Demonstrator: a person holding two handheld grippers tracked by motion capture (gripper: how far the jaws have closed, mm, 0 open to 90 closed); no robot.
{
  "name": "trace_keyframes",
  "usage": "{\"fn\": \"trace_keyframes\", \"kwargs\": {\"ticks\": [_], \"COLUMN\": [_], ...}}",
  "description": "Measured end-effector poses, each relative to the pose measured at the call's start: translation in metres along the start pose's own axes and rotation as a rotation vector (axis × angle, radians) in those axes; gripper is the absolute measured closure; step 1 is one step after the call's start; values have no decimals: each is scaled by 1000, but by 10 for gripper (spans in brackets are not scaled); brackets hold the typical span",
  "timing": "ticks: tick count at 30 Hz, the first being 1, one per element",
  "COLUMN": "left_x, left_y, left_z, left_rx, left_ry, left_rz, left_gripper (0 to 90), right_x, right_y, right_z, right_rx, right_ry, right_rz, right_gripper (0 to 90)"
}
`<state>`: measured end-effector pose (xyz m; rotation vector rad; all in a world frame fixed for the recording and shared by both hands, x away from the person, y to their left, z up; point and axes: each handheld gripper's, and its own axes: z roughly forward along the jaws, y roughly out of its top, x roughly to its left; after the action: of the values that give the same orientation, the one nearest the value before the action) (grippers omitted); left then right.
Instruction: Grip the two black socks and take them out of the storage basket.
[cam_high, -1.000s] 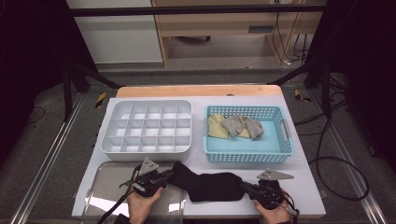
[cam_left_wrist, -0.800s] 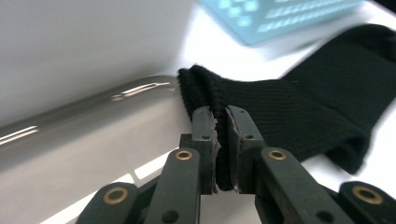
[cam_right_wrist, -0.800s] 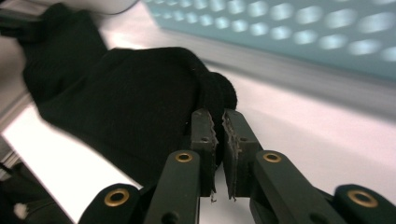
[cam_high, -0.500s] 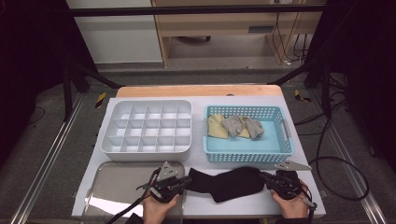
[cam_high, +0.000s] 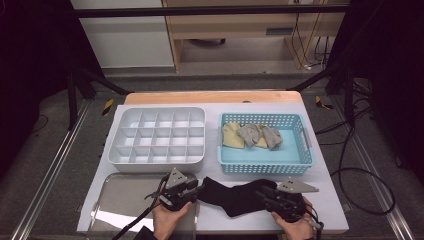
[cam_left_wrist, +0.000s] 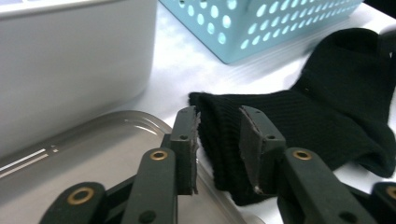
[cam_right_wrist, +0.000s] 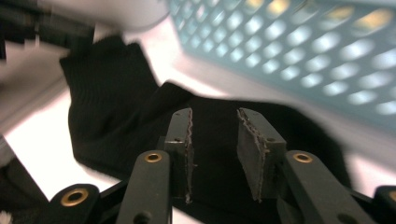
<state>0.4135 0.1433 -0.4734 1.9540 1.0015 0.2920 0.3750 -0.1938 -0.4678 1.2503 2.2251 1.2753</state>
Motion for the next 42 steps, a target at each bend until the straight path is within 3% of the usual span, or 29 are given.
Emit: {"fn": "trace_keyframes", "kwargs": {"ticks": [4,6,8,11,14,19,21,24,29,31,34,37,39,42], "left_x": [1,-1,-4,-4,-4,-5,-6,-7,-4,-4,-5,-12,-19,-28], "left_y": [1,2,2,4,6,10,12,14,11,11,14,17,17,10], "left_z": [7,11,14,18,17,12,11,17,27,26,18,6,1,3], "left_rx": [8,14,23,34,38,-7,-9,8,38,37,18,-18,-31,10], "left_ry": [0,-3,11,22,20,-3,-20,-5,10,5,12,7,-13,-31], "left_rz": [7,13,32,33,35,36,38,47,58,67,80,99,112,142], "left_gripper": [722,747,779,827,865,876,876,875,870,860,779,735,734,752], "right_x": [6,6,7,8,8,6,5,4,4,4,4,7,11,20], "right_y": [-9,-11,-14,-17,-16,-13,-11,-9,-14,-14,-12,-10,-8,-9], "right_z": [11,13,18,17,17,10,1,-6,2,4,2,-2,-2,8], "right_rx": [27,33,57,40,51,32,9,6,92,116,84,34,-11,-21], "right_ry": [3,-17,-28,-51,-43,-28,-13,2,-3,-13,-26,-20,3,79], "right_rz": [-14,-35,-46,-61,-63,-54,-33,-29,-38,-45,-41,-37,-39,-42], "right_gripper": [629,644,697,848,894,895,893,890,873,816,738,728,751,815]}}
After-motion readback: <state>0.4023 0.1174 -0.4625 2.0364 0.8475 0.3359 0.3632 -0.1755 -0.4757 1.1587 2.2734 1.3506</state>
